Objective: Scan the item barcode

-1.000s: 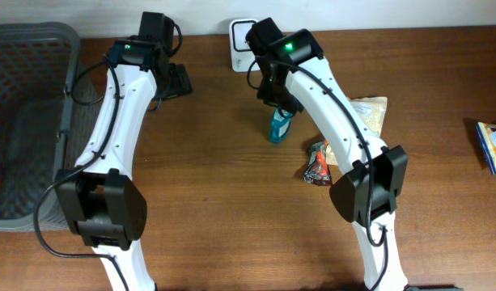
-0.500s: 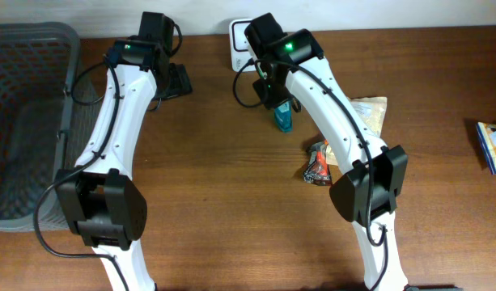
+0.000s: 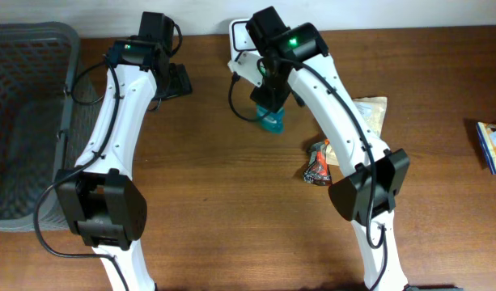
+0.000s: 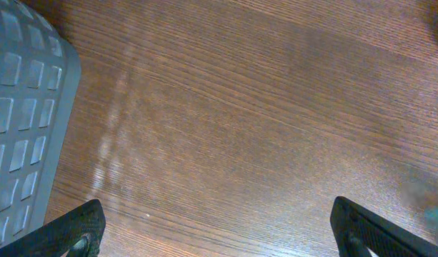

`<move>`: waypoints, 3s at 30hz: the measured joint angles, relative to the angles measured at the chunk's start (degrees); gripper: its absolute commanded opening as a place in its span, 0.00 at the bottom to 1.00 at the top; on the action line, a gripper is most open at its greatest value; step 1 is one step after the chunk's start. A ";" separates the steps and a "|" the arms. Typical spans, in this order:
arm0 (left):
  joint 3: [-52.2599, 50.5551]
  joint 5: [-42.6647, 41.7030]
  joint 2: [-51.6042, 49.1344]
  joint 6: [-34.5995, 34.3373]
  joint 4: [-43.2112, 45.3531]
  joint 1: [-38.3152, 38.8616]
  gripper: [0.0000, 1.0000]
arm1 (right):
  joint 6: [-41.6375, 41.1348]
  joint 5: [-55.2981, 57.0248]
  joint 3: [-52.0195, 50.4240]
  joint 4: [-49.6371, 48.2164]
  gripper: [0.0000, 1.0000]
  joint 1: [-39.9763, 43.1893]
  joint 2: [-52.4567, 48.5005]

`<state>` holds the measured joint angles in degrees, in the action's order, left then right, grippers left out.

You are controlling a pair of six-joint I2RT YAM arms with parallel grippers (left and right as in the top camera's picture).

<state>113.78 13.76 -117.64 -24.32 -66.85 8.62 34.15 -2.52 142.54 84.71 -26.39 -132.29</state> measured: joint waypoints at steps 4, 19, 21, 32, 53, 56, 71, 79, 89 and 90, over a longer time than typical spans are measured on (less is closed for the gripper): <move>0.00 0.00 0.00 0.00 0.00 0.00 0.99 | 5.33 -8.68 0.11 2.47 0.23 1.88 -0.02; 0.00 0.00 0.00 0.00 0.00 0.00 0.99 | 19.91 -22.88 0.13 6.03 0.24 11.10 -0.07; 0.00 0.00 0.00 0.00 0.00 0.00 0.99 | 22.27 -22.88 0.13 6.01 0.24 10.91 -0.07; 0.00 0.00 0.00 0.00 0.00 0.00 0.99 | 26.32 -16.59 0.20 6.16 0.24 8.81 -1.73; 0.00 0.00 0.00 0.00 0.00 0.00 0.99 | 21.79 -7.39 2.80 3.50 0.98 2.34 -3.17; 0.00 0.00 0.00 0.00 0.00 0.00 0.99 | 17.99 -7.37 7.74 3.28 0.99 2.34 -3.17; 0.00 0.00 0.00 0.00 0.00 0.00 0.99 | -40.41 -6.60 36.61 11.39 0.99 14.86 4.22; 0.00 0.00 0.00 0.00 0.00 0.04 0.99 | -43.23 -22.80 36.65 12.26 0.99 19.06 6.60; 0.00 0.00 0.00 0.00 0.00 0.04 0.99 | -44.57 -14.01 10.27 11.96 0.99 19.06 24.02; 0.00 0.00 0.00 0.00 0.07 0.04 0.99 | -45.18 -10.29 4.02 12.28 0.98 19.06 28.48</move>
<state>113.78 13.76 -117.64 -24.32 -66.78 8.67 -11.03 -12.82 146.56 96.99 -7.33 -103.81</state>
